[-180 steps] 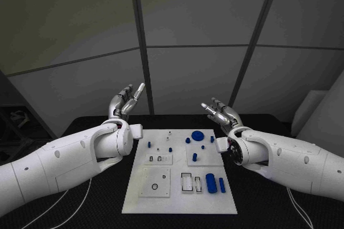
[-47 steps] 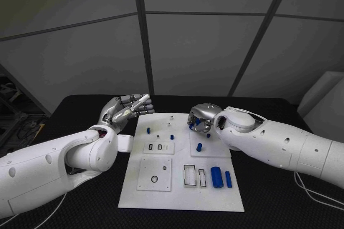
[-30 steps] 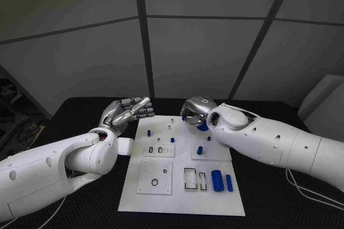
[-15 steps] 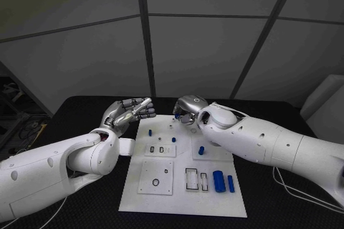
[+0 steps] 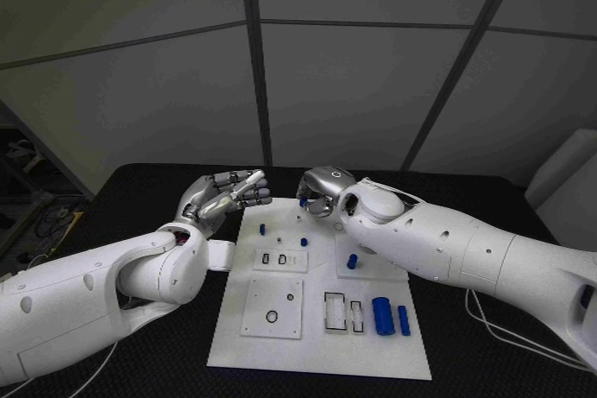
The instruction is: Assemble the parts on the task board
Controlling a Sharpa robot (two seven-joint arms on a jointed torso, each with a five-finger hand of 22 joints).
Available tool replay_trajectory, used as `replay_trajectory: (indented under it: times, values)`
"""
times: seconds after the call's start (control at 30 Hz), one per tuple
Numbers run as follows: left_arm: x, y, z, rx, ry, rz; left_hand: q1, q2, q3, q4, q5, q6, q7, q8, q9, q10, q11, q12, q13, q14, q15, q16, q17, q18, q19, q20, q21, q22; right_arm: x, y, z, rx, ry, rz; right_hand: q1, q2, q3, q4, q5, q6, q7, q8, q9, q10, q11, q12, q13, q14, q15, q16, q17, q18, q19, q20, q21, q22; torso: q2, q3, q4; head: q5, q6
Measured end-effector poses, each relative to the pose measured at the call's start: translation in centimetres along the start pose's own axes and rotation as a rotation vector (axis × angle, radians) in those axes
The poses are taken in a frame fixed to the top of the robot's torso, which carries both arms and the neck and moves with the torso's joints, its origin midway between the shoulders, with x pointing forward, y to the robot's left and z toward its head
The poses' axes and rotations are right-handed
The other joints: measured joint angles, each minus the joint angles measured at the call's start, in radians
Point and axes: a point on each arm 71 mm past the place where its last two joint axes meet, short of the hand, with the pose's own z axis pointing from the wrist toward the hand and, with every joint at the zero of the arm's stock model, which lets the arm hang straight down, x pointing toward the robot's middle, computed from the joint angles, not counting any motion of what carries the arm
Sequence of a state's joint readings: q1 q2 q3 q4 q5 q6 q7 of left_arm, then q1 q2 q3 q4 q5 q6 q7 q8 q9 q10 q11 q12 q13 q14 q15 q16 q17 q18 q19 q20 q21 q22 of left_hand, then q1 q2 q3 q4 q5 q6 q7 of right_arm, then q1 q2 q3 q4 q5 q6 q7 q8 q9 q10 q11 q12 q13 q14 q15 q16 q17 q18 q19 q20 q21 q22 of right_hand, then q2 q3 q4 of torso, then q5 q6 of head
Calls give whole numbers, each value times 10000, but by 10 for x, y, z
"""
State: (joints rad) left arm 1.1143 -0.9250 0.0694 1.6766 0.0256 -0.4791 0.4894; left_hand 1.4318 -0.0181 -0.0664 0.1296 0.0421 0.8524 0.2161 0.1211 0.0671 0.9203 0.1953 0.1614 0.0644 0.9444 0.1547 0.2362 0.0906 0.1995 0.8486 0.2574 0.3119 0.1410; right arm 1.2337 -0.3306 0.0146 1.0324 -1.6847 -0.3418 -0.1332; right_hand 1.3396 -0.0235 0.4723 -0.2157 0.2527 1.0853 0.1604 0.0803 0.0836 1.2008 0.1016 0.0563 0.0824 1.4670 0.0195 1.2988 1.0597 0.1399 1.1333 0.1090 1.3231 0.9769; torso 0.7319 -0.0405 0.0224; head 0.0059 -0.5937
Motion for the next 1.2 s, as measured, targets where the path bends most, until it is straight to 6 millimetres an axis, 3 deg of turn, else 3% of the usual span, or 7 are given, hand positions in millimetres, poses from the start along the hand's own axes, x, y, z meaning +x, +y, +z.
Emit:
replay_trajectory:
  times: [0.67,0.87,1.1,1.2]
  values:
    - [1,-1,0,11,18,-7,0,0,0,0,0,0,0,0,1,0,0,0,1,-6,5,-39,-8,1,-1,1,0,1,3,-2,2,144,308,26,-55,-55,54,53,-2,-1,1,-27,-4,0,0,19,-23,0,0,0,-48,0,-1,0,0,-23,17,-5,-4,-5,-33]
    - [1,-1,0,14,21,-7,0,0,0,0,0,0,0,-40,1,0,0,0,1,-6,5,-39,-7,0,-1,1,0,1,4,-3,4,186,379,9,-108,-108,138,138,-12,-99,97,-115,-4,-109,-23,18,-49,0,0,-1,-142,0,-55,54,0,-96,21,-12,-4,12,-29]
    - [1,-1,0,16,26,-8,0,0,0,0,0,0,0,-40,1,0,0,0,1,-6,6,-39,-7,0,-1,1,0,2,5,-3,5,235,475,-7,-227,-387,255,239,-59,-596,279,-157,-86,-1339,257,43,-198,-20,164,-54,-395,1,-421,236,-121,-459,26,-12,-4,21,-14]
    - [1,-1,0,17,30,-8,0,0,1,0,0,0,0,-40,2,0,0,0,1,-6,6,-39,-6,0,-1,1,0,-1,6,-3,5,262,531,-16,-237,-397,255,239,-59,-680,293,-157,-86,-1582,327,41,-199,1,185,-59,-465,1,-487,265,-166,-593,26,-15,-4,21,-15]
